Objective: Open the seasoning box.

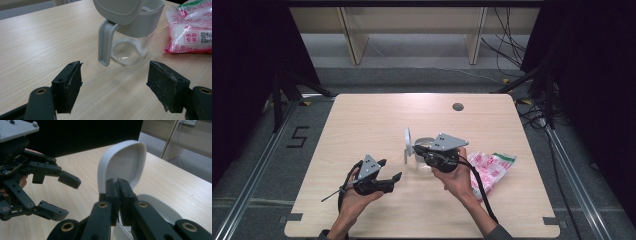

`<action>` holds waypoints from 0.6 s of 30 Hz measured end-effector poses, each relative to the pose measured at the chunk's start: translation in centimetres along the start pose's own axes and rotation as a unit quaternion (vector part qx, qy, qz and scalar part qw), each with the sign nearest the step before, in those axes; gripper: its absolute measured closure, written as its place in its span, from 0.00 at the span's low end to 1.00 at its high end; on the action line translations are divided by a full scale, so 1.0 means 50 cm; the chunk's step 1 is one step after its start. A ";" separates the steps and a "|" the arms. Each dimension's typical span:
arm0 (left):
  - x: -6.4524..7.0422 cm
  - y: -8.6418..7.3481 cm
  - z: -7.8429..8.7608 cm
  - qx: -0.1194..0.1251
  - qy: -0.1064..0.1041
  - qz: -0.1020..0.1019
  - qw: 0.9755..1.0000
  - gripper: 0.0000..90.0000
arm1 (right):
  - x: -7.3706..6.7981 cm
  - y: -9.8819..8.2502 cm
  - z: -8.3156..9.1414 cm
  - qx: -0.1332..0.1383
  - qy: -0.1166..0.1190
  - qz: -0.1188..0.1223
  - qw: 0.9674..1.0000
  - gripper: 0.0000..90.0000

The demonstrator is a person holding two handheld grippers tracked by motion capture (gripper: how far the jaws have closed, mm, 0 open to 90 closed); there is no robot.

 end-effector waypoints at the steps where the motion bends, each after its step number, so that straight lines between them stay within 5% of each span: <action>1: 0.002 0.001 -0.002 0.005 -0.002 0.005 1.000 0.29 | 0.002 0.002 0.002 0.005 -0.002 0.008 1.000 0.97; 7: 0.004 0.001 0.001 0.003 -0.004 -0.009 1.000 0.28 | 0.006 -0.011 0.030 -0.006 0.007 -0.001 1.000 0.96; 13: 0.008 0.000 0.001 0.004 -0.008 0.006 1.000 0.26 | 0.030 -0.057 0.079 -0.032 -0.013 -0.016 0.999 0.99; 18: 0.012 -0.002 0.001 0.003 -0.013 0.003 1.000 0.25 | 0.037 -0.085 0.096 -0.039 -0.023 -0.003 0.999 1.00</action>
Point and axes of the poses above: each handheld gripper's, and its own axes: z roughly backward along the jaws, y roughly out of its top, x roughly to its right, the point moved 6 cm from there along -z, roughly forward along the jaws, and after that the axes turned 11 degrees about -z, right-handed, at the moved point
